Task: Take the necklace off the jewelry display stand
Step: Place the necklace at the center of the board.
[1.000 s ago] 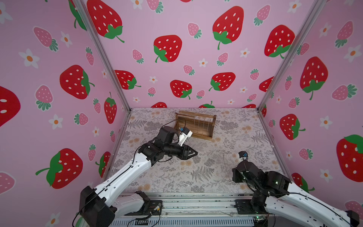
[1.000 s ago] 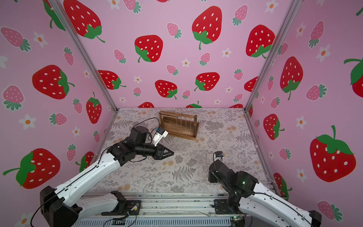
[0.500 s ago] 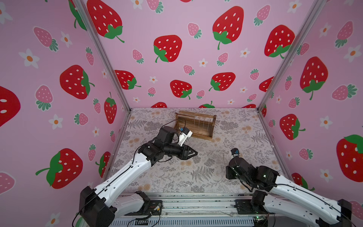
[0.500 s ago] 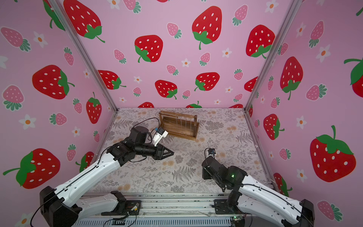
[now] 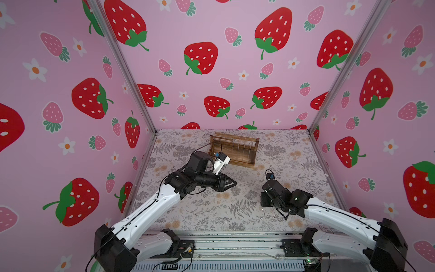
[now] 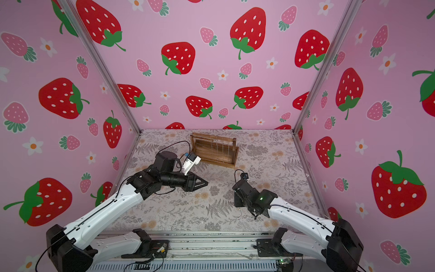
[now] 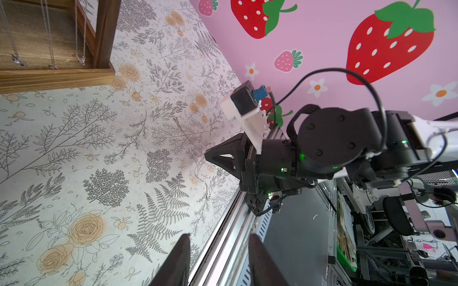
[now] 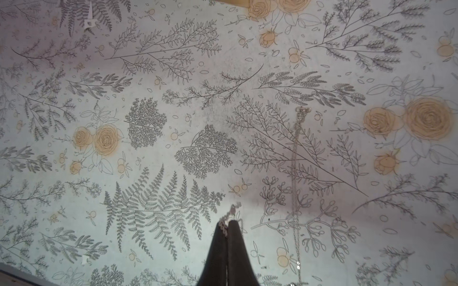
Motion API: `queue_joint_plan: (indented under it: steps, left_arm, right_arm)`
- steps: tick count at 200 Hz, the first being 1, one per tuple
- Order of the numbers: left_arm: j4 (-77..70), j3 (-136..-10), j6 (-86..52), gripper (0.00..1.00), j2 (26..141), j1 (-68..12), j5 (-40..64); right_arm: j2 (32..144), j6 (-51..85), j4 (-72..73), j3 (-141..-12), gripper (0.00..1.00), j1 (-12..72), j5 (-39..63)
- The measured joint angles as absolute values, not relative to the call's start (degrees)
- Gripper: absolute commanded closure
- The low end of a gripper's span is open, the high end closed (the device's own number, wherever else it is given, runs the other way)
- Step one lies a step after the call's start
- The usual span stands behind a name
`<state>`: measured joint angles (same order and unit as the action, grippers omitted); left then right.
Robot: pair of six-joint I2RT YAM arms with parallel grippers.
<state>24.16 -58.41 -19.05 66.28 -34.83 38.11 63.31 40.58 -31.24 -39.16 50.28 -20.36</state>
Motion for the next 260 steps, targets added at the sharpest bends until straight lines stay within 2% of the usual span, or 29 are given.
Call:
queue_joint_plan:
  steps: [79,260]
  left_arm:
    - [23.8,-57.5,-19.3,0.60,65.1,-34.8,38.3]
    - [23.8,-57.5,-19.6,0.60,65.8,-34.8,39.7]
  right_arm:
    - [73.7,37.6,-23.8,-41.1,1.00,45.2,-14.9]
    - [83.0,35.6,-17.8,-43.3,1.00,40.4,-11.6]
